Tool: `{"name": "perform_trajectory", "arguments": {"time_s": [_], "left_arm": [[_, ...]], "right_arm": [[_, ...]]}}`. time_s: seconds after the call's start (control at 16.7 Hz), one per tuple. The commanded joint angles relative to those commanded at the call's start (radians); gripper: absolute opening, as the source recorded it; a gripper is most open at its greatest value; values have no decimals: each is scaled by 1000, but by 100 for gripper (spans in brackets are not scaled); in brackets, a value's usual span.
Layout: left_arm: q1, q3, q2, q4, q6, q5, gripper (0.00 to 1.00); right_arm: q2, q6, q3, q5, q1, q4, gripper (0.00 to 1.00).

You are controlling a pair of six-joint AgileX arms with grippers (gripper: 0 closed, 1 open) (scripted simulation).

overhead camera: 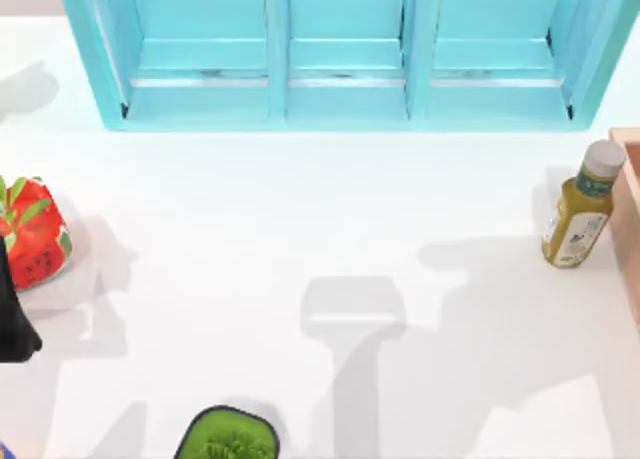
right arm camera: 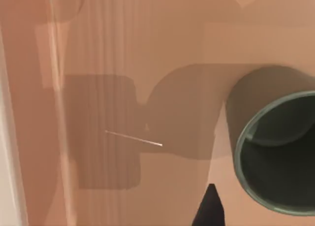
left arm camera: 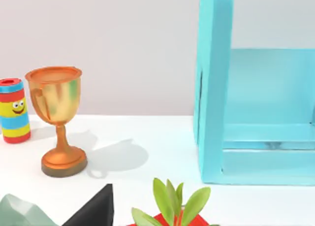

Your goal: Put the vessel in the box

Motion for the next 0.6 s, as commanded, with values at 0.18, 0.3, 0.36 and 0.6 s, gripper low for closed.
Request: {"name": "perform_trajectory", "arguments": {"time_s": [0.18,0.3,0.36,0.6], "left_arm": [[0,0,0,0,0,0,100],[0,0,0,0,0,0,100],[0,0,0,0,0,0,100],[0,0,0,0,0,0,100]], "right_arm": [[0,0,0,0,0,0,90],[0,0,0,0,0,0,100],[0,0,0,0,0,0,100],[0,0,0,0,0,0,100]]}}
